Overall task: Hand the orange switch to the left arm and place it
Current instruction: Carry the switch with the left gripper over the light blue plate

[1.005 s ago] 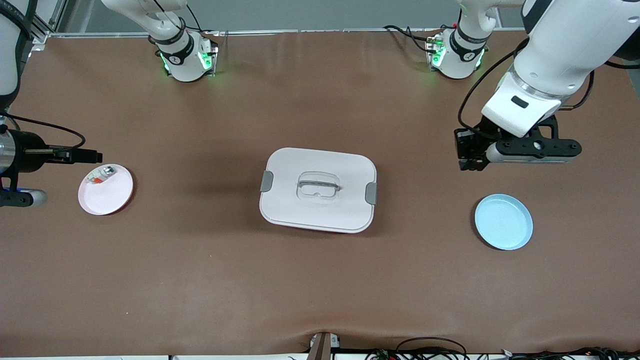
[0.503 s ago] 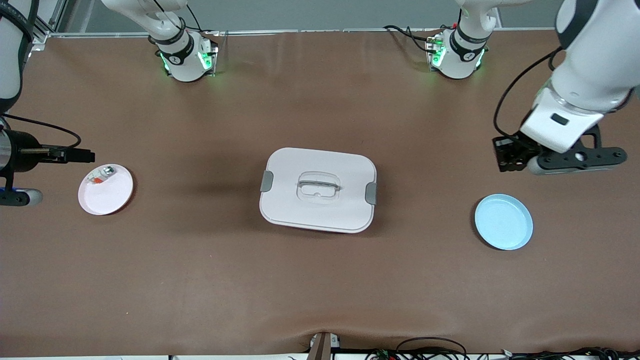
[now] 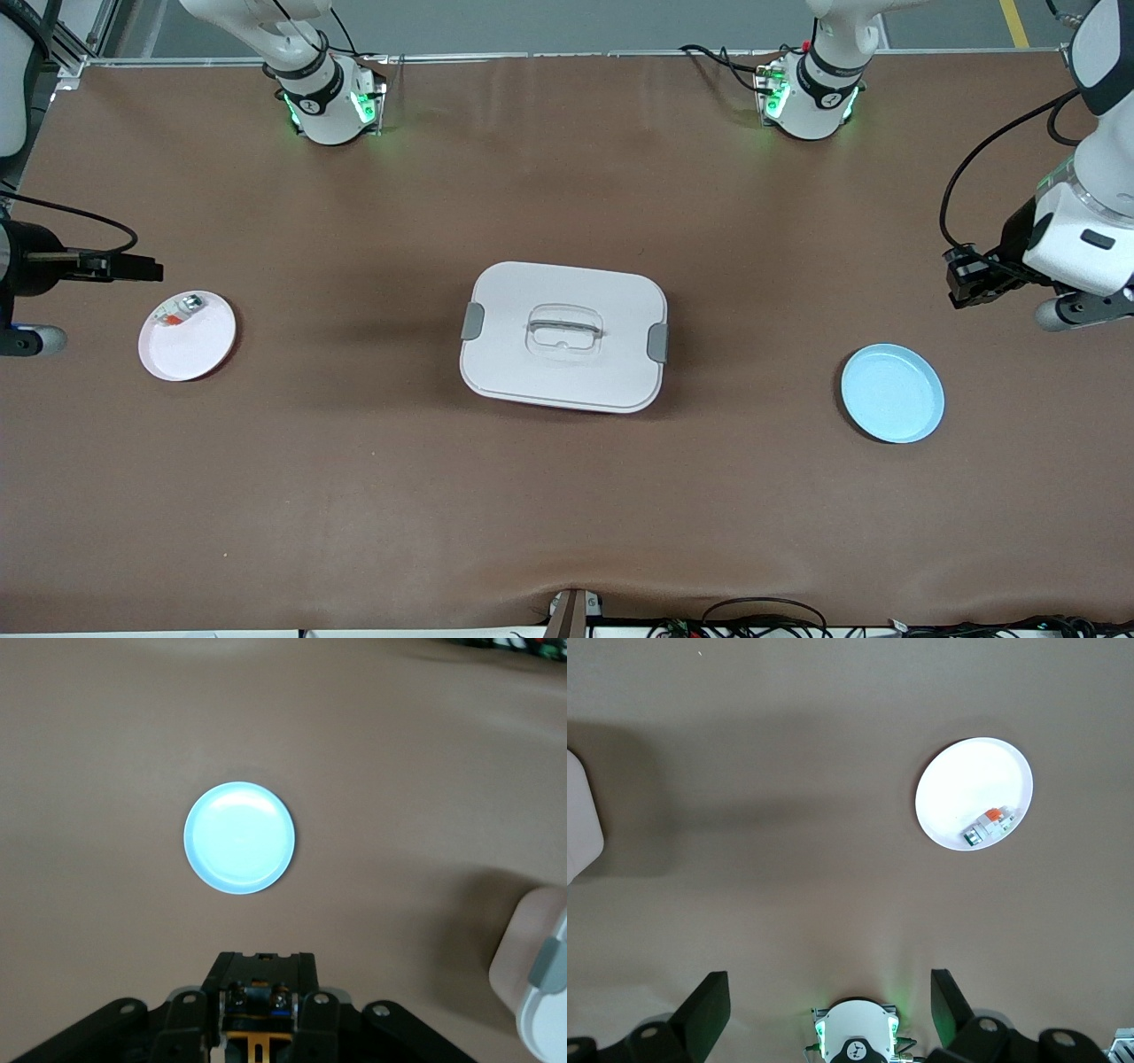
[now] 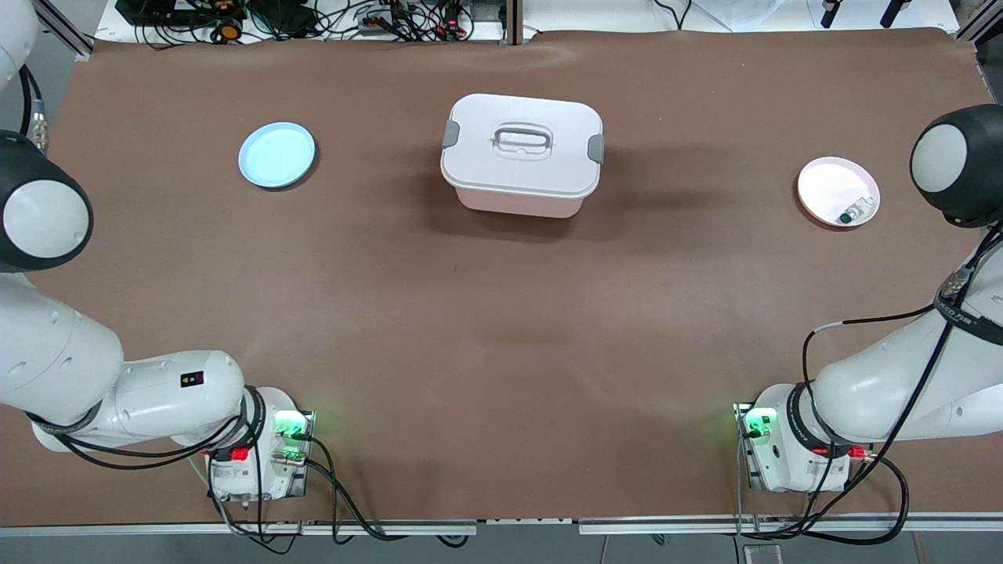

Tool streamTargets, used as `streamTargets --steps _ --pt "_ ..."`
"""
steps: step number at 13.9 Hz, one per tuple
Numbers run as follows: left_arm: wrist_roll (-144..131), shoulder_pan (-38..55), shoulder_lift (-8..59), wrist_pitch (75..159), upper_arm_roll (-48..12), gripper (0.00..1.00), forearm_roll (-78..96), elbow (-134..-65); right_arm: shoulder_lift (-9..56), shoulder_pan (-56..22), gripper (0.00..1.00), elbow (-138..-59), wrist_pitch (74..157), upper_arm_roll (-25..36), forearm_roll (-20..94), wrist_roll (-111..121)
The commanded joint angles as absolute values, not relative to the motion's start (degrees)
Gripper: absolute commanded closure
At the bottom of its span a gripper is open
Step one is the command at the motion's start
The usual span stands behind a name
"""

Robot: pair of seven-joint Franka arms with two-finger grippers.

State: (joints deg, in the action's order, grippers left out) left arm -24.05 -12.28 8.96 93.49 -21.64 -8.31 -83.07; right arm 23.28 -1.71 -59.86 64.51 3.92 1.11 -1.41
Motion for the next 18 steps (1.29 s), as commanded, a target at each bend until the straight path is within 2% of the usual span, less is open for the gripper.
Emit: streamTargets --steps 1,3,7,13,18 --pt "-31.3 -14.2 8.8 92.7 -22.0 1.0 -6.7 -83.8 22.1 -1.1 0.0 -59.9 64.6 3.2 -0.3 -1.1" --pt "-41.4 -15.6 9.3 91.9 -22.0 1.0 -5.8 -84.0 19.4 -0.1 0.0 -59.9 65.0 3.1 0.3 -1.0" --pt "-50.3 -18.1 8.9 92.1 -22.0 1.0 -5.8 -87.3 18.1 -0.1 0.0 -60.6 66.5 2.9 1.0 -1.1" --pt "-72.0 -21.2 5.9 109.9 -22.0 1.0 -6.2 -102.6 16.9 -0.8 0.0 -62.5 67.1 2.9 1.2 -1.1" --pt "-77.5 -23.8 6.8 123.0 -22.0 1.0 -6.2 -112.0 9.6 -3.6 0.0 -72.8 72.8 4.7 1.2 -2.5"
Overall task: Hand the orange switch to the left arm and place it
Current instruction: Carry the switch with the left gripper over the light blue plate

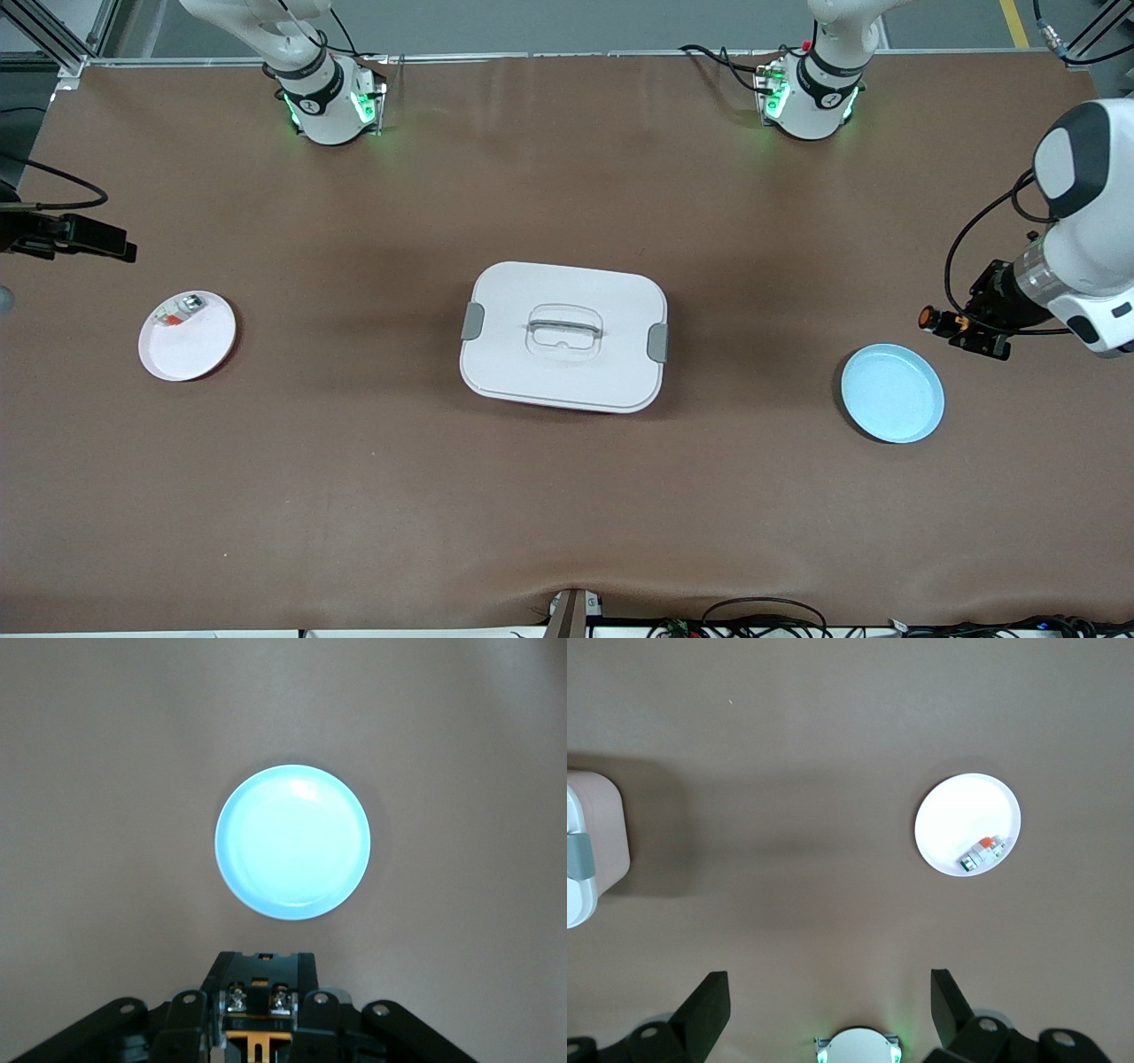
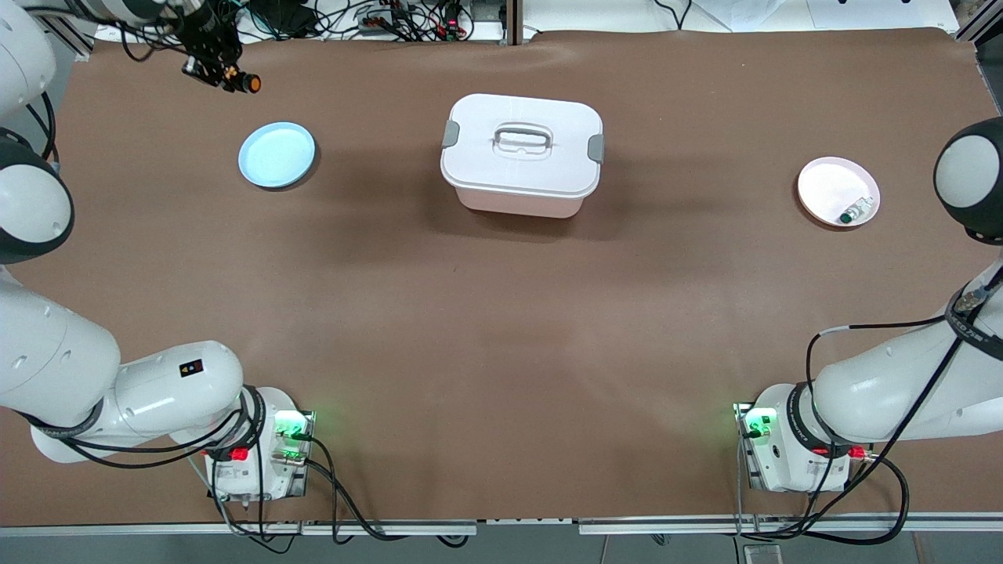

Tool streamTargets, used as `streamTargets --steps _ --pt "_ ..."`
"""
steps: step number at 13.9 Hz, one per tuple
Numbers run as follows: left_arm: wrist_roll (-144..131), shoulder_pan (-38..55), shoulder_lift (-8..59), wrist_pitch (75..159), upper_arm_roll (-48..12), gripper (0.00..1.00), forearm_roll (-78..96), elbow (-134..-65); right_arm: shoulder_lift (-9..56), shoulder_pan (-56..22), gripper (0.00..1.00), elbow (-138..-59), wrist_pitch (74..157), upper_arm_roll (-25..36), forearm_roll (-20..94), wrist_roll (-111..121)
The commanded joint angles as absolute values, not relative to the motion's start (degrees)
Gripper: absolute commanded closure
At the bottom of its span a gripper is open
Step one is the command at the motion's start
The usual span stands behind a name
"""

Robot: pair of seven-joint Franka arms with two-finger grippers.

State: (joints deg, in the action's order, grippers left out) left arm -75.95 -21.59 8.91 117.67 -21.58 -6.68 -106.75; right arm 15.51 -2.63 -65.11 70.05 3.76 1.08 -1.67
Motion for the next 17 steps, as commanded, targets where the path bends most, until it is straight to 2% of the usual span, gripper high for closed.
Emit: streamTargets --steps 1,4,7,11,17 --pt "-78.4 -24.3 7.8 125.2 -22.0 1.0 -6.2 -113.0 8.0 -3.4 0.0 -74.7 73.2 4.7 1.2 -2.5" --pt "-80.3 -25.0 11.9 128.8 -21.9 1.0 -6.5 -113.6 2.1 -2.8 0.0 -78.8 73.9 4.7 1.2 -2.3" --pt "-82.0 -25.3 15.2 131.5 -21.7 1.0 -7.1 -114.1 -0.3 -2.9 0.0 -81.9 74.9 4.7 1.1 -2.3" --pt "-85.5 -25.4 19.7 133.3 -21.4 1.0 -13.4 -114.0 -5.0 -3.1 0.0 -89.7 80.8 4.4 1.1 -2.3" --pt "-86.1 -26.9 25.3 138.5 -21.4 1.0 -20.4 -113.1 -5.4 -3.1 0.0 -91.7 82.2 4.6 1.0 -2.3"
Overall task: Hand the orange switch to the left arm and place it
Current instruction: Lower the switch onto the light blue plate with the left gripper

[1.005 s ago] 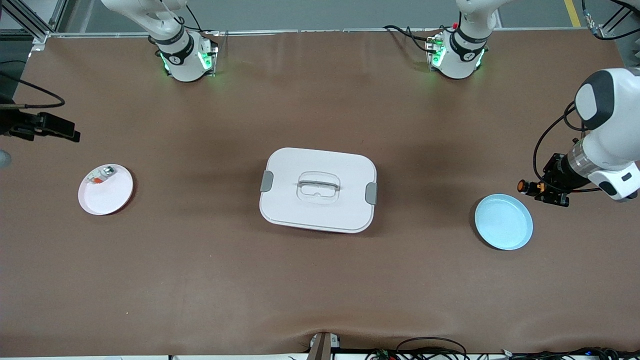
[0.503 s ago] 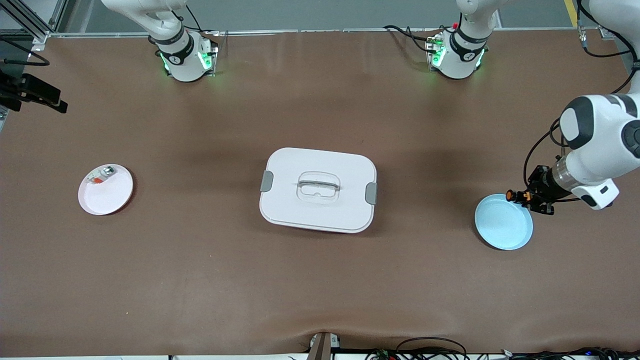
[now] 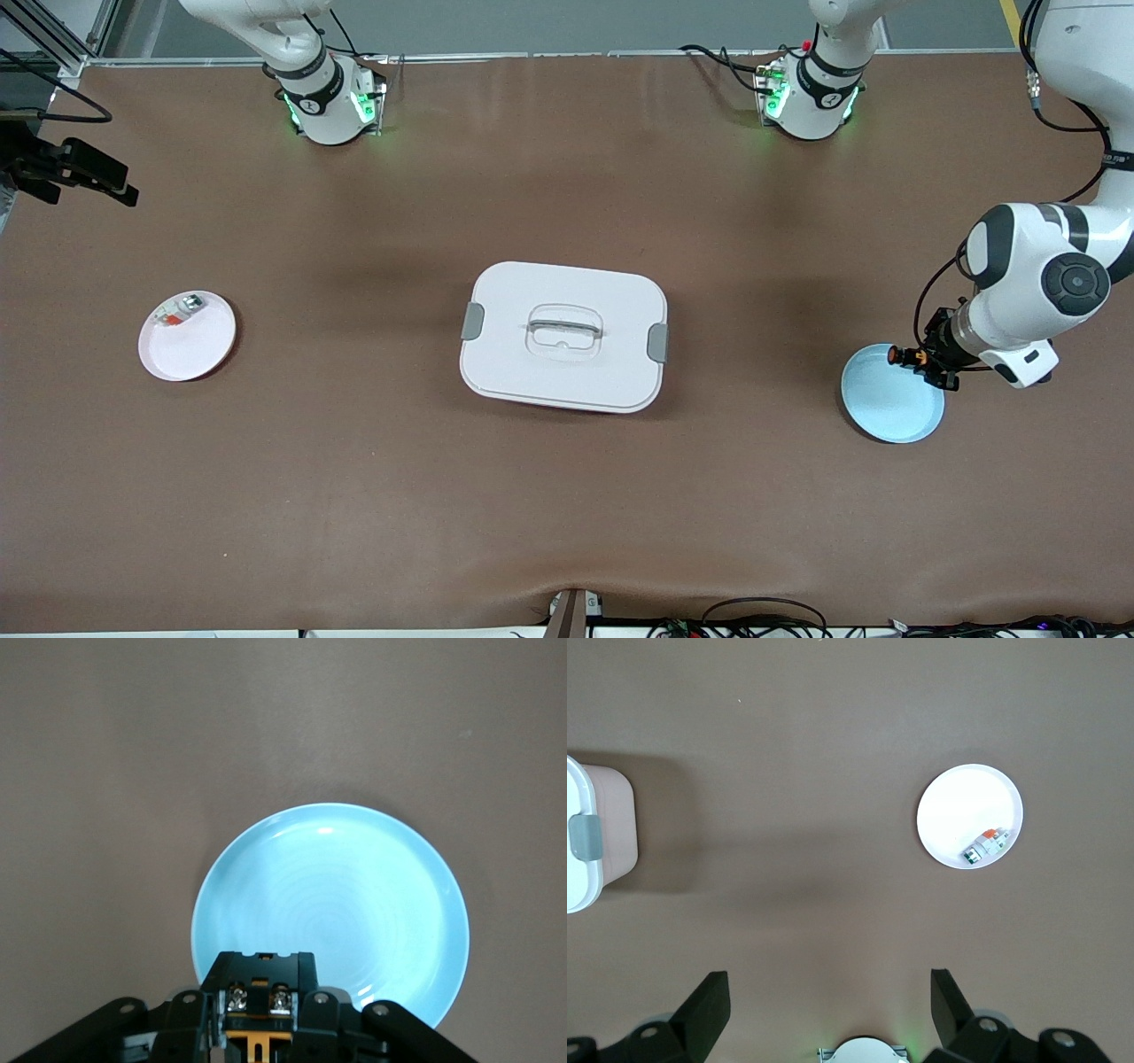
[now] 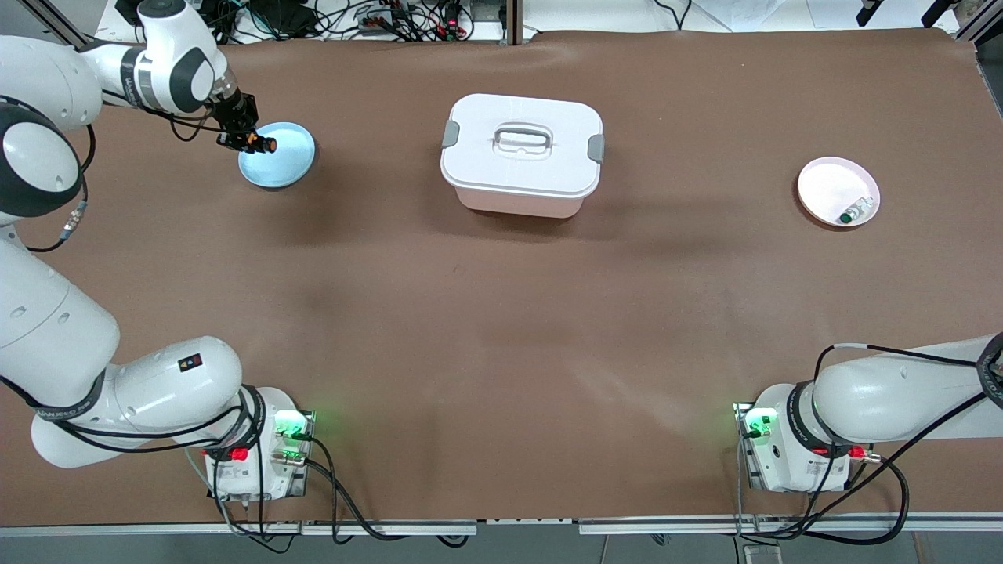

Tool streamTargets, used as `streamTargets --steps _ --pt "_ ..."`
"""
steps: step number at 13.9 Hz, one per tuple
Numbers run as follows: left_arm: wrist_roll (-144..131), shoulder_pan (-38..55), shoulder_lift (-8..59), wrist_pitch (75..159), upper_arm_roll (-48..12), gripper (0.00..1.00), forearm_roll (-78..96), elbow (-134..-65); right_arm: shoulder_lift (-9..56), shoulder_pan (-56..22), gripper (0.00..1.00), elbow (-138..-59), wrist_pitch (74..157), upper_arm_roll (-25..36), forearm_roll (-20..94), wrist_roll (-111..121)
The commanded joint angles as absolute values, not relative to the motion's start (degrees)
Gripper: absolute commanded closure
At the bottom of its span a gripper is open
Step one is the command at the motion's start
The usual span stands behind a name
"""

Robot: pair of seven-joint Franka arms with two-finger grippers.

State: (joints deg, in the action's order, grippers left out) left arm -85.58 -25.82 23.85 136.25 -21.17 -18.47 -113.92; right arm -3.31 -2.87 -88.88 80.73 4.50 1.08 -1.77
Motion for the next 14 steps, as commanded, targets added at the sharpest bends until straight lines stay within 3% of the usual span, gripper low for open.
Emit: streamTargets --steps 1,14 --pt "-86.2 -27.1 26.1 139.4 -21.4 1.0 -21.8 -113.0 -5.4 -3.1 0.0 -91.8 82.3 4.6 1.0 -2.3" --pt "-92.6 -26.5 36.1 141.4 -21.4 1.0 -27.3 -106.6 -7.6 -0.4 0.0 -95.3 83.4 2.4 1.0 -2.4"
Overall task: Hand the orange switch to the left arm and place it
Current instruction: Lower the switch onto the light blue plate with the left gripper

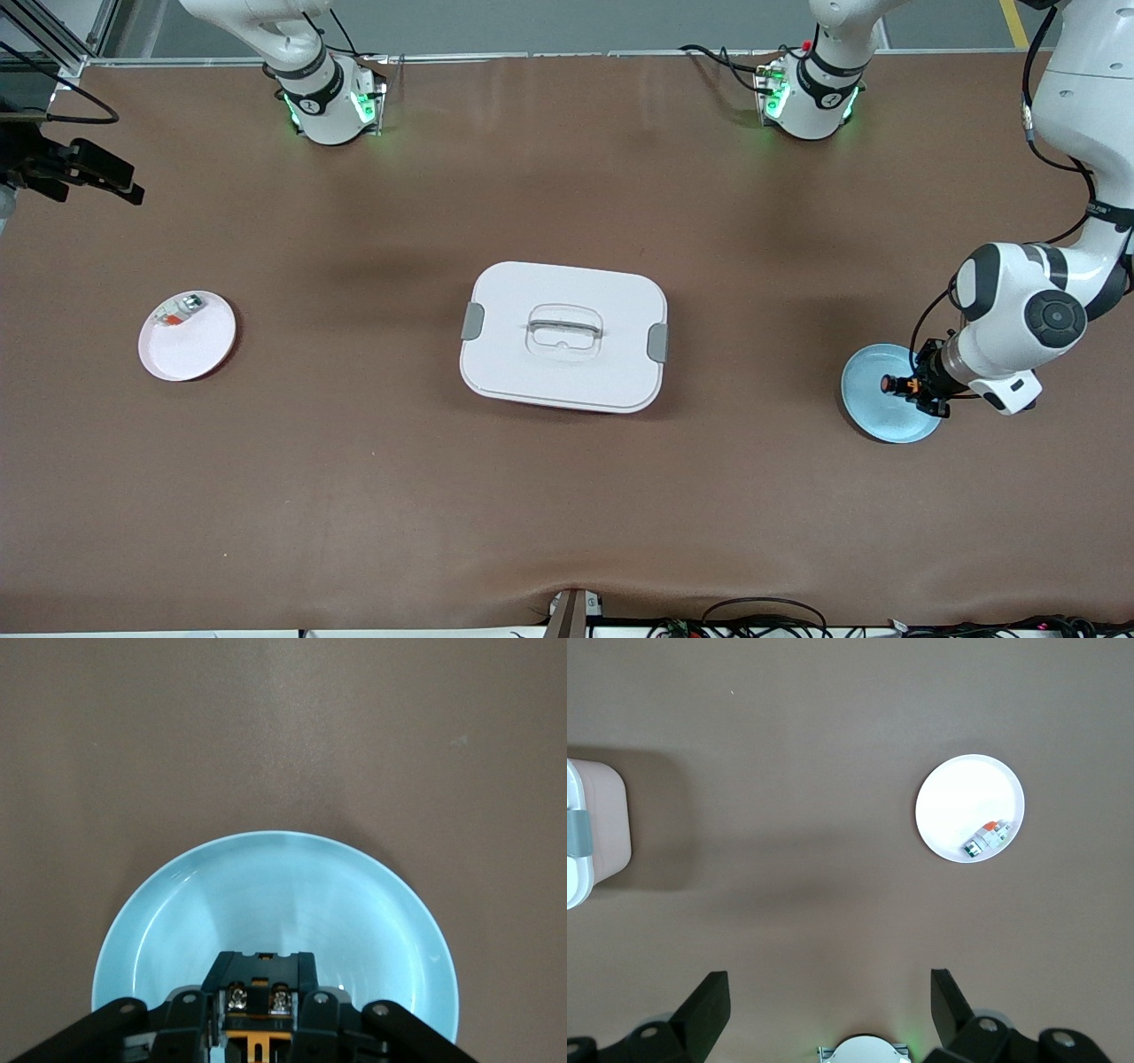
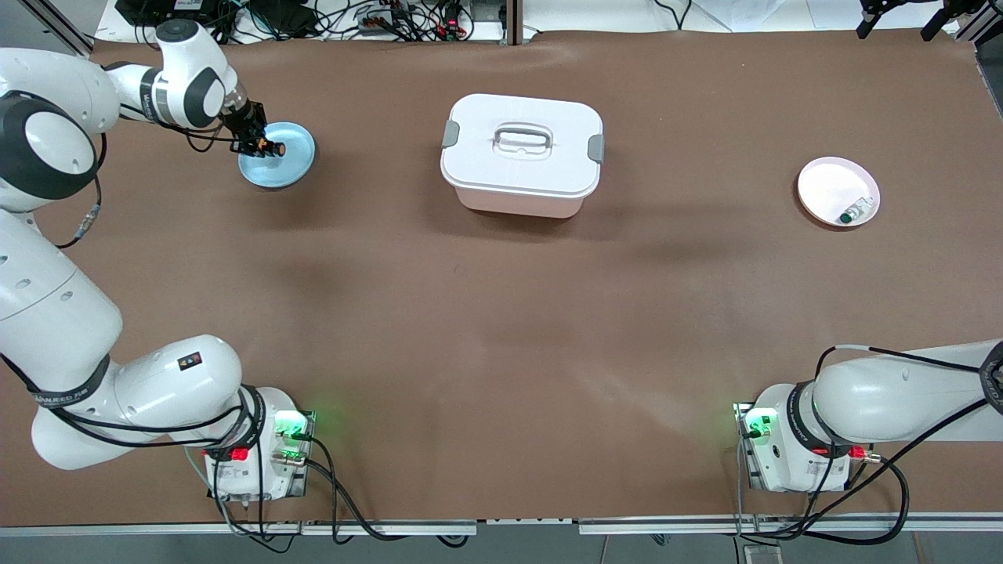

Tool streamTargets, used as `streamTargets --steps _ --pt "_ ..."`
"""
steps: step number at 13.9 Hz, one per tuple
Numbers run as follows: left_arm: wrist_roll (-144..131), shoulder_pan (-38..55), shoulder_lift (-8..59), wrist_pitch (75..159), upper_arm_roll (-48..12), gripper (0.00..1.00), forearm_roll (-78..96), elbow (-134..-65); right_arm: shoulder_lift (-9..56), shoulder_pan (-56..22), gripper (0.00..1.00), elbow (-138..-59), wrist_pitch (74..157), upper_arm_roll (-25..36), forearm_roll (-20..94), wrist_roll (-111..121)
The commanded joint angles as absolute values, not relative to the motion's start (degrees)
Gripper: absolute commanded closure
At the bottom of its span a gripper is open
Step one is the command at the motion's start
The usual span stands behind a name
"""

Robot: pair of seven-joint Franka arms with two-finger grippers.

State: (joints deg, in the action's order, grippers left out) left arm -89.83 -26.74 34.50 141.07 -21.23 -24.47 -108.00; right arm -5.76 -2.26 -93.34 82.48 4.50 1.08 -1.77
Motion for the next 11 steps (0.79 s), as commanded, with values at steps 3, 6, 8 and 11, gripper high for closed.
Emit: streamTargets --steps 3,6,8,11 --pt "-93.4 -26.7 36.8 142.2 -21.4 1.0 -28.1 -106.7 -7.8 -0.6 0.0 -95.3 83.6 2.3 1.0 -2.4" --pt "-93.5 -26.7 37.1 142.3 -21.5 1.0 -28.1 -106.6 -8.3 -0.6 0.0 -95.3 85.2 2.3 1.0 -2.4" --pt "-93.3 -26.7 37.1 142.3 -21.5 1.0 -28.1 -106.6 -8.4 -0.6 0.0 -95.3 86.2 2.5 1.0 -1.9" --pt "-92.9 -26.7 37.1 142.3 -21.5 0.06 -28.2 -106.5 -8.5 -0.6 0.0 -95.3 87.1 2.5 1.0 -1.3"
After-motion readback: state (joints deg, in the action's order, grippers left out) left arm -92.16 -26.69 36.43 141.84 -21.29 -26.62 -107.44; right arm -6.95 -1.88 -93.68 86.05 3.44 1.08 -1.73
